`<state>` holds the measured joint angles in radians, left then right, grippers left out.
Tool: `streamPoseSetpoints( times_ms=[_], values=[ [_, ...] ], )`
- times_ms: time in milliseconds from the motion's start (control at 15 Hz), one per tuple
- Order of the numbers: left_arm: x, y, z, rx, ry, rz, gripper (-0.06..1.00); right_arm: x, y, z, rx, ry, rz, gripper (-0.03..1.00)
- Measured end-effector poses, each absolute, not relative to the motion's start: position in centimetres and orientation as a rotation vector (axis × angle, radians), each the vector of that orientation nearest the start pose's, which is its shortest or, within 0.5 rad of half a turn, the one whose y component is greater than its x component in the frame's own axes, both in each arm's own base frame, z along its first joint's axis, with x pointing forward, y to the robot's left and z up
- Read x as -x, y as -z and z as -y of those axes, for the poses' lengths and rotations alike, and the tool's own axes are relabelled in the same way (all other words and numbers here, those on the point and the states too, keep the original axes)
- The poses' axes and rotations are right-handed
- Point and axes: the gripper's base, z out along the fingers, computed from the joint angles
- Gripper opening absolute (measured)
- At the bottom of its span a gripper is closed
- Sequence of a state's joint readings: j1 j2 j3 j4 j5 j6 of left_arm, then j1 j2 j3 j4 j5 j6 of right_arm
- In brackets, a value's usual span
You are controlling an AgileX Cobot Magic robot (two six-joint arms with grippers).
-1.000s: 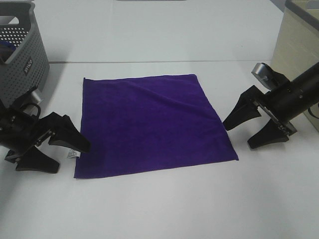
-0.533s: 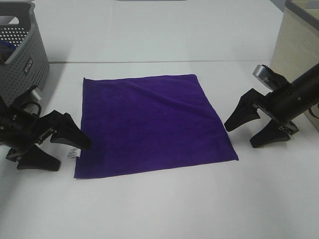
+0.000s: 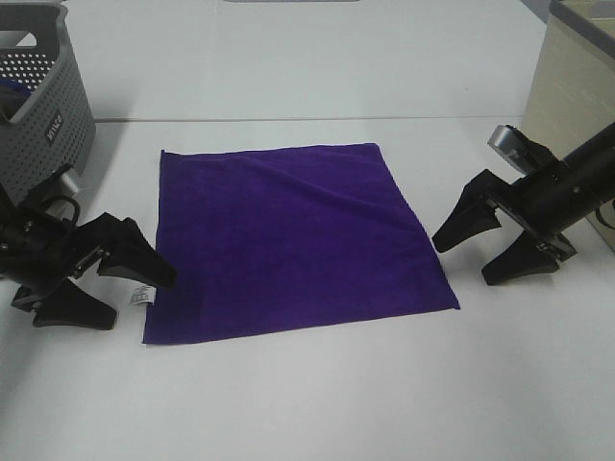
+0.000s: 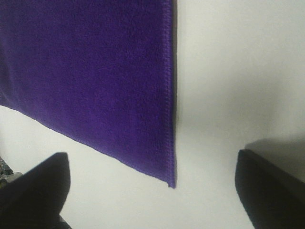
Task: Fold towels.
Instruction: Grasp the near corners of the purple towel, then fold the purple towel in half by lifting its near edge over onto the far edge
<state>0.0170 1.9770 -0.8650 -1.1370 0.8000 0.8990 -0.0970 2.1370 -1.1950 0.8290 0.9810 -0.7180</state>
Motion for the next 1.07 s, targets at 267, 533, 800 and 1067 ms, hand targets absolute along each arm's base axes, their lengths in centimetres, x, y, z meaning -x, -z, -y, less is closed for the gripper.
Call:
streamPoseSetpoints(
  times_ms=[267,533,800,1067],
  values=[
    [-30.6,-9.5,7.7,0.011,0.988,-2.859,0.92,-36.4,-9.3,-4.4,0.102,-0.922,-3.002,0.88],
    [-32.0,-9.2,11.5,-0.012,0.981,-2.891,0.79,-36.3,-9.3,-10.4,0.262,-0.692,-2.990,0.76],
    [-33.8,-8.1,13.5,0.012,0.989,-3.024,0.46,-35.8,-8.9,-12.9,0.302,-0.616,-2.984,0.33],
    [-33.8,-7.5,13.3,-0.041,0.909,-3.064,0.00,-35.8,-8.7,-12.9,0.298,-0.613,-2.996,0.02]
  ],
)
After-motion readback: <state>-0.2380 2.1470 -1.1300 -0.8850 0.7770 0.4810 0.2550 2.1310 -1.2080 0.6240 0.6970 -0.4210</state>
